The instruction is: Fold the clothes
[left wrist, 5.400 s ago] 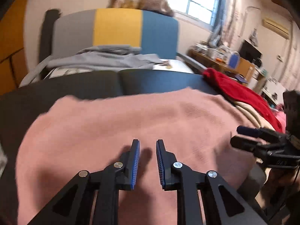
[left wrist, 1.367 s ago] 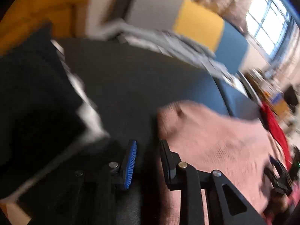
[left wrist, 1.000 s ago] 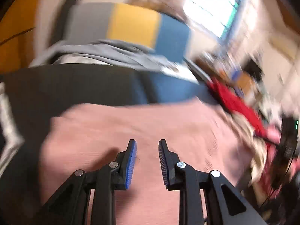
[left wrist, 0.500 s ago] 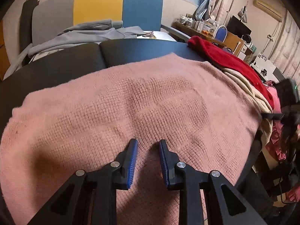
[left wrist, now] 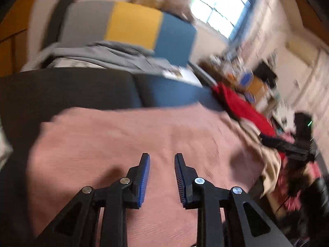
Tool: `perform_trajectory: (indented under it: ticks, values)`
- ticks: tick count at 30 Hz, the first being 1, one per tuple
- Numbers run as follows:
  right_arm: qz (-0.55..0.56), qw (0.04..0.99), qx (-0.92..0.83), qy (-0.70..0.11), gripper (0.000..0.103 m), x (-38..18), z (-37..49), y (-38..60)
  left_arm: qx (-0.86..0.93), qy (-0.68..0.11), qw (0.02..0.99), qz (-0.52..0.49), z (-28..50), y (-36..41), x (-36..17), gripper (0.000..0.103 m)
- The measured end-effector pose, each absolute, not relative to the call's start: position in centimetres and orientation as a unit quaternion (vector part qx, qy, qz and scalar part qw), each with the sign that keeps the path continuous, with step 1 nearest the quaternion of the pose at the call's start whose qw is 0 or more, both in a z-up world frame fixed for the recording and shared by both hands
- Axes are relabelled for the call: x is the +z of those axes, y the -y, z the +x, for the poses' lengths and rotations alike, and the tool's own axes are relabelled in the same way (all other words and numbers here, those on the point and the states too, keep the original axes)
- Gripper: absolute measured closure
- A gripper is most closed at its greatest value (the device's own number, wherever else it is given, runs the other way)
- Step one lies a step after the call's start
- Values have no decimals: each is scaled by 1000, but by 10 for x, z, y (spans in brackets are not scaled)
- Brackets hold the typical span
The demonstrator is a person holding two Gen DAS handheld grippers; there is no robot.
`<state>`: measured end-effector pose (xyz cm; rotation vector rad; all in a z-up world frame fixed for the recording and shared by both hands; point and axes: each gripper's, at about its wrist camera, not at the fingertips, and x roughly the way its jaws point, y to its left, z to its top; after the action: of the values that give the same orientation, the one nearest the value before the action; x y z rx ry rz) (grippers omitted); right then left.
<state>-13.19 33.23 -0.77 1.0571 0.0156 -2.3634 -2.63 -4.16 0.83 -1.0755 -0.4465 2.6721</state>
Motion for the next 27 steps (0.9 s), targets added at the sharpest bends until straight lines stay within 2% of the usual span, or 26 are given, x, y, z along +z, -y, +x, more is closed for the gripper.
perform_trajectory:
  ticks: [3, 8, 13, 20, 27]
  values:
    - [392, 276, -877, -12, 20, -19, -159, -299, 914, 185, 60, -355, -17, 91, 11, 70]
    - [434, 199, -879, 1, 20, -56, -202, -293, 893, 236, 21, -382, -20, 159, -3, 57]
    - [401, 221, -889, -13, 15, -72, -193, -294, 877, 236, 25, -417, -35, 182, -25, 55]
    - [402, 230, -886, -27, 3, -74, -192, -288, 852, 236, 68, -463, -58, 186, -59, 53]
    - [401, 239, -884, -22, 0, -77, -193, -290, 833, 310, 123, -442, -74, 197, -83, 48]
